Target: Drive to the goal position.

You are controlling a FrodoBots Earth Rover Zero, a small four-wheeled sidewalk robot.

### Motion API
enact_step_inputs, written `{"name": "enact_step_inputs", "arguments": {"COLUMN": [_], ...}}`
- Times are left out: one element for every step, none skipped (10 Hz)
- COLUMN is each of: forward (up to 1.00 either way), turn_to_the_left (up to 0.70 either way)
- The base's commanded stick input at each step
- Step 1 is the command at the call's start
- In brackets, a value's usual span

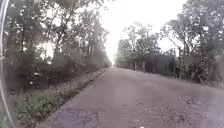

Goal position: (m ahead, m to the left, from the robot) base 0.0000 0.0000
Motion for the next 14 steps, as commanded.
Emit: {"name": "enact_step_inputs", "arguments": {"forward": [0.1, 0.1, 0.1, 0.1, 0.1, 0.1, 0.1, 0.1, 0.1, 0.1, 0.1, 0.1, 0.1, 0.1], "turn_to_the_left": [0.01, 0.01, 0.01, 0.01, 0.01, 0.01, 0.01, 0.01, 0.01, 0.01, 0.01, 0.01, 0.01, 0.01]}}
